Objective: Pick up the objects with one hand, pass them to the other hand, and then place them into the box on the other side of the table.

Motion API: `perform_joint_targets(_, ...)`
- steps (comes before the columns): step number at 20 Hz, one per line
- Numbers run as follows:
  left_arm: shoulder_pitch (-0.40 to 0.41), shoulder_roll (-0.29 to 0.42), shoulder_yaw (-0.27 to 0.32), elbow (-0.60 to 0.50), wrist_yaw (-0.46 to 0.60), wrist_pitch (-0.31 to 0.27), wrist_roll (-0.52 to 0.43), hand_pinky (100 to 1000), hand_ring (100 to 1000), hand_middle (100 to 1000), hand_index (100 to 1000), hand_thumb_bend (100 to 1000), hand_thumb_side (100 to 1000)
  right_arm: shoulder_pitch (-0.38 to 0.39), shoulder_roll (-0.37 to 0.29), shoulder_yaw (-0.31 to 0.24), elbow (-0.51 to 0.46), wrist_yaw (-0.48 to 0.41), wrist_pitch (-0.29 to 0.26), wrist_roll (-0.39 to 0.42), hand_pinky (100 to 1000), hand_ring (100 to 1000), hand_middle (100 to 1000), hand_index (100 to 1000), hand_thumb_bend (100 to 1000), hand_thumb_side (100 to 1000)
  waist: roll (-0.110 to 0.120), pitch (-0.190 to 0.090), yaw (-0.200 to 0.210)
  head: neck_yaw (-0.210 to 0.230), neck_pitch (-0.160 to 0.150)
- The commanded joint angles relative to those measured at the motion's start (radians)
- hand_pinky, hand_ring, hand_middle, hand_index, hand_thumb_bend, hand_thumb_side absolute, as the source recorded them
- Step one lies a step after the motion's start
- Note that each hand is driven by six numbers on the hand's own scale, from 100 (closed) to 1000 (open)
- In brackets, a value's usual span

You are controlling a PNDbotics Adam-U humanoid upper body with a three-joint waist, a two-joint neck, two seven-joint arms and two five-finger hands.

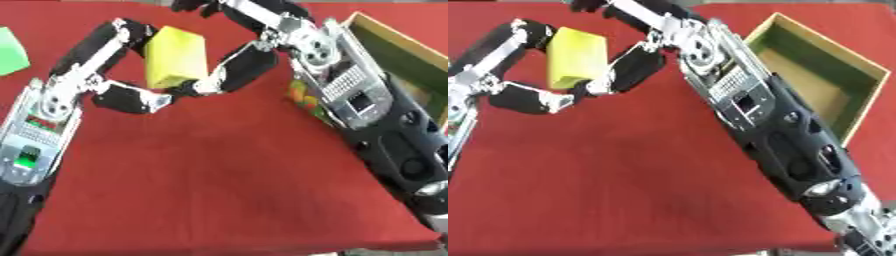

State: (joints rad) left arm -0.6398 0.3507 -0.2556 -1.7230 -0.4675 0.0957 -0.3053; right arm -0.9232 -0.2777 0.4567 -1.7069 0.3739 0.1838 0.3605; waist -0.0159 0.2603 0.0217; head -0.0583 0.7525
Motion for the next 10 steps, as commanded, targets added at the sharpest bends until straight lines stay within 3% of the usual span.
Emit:
perform_joint_targets(1, -0.012, 0.005, 0.006, -0.022, 0.002, 0.0, -0.001, 682, 566, 456, 519, 247, 139, -0.013, -0.018, -0.014, -0.023, 0.008, 0.006, -0.017, 850, 875, 797, 976, 663, 185, 0.002, -0.015, 0.0, -0.003, -0.007)
perform_joint_targets(10, -0.016, 0.002, 0.005, -0.027, 0.004, 0.0, 0.001, 680, 567, 462, 520, 249, 136, -0.012, -0.024, -0.005, -0.022, 0.009, 0.037, -0.011, 848, 873, 792, 945, 662, 199, 0.0, -0.015, 0.003, -0.007, -0.007)
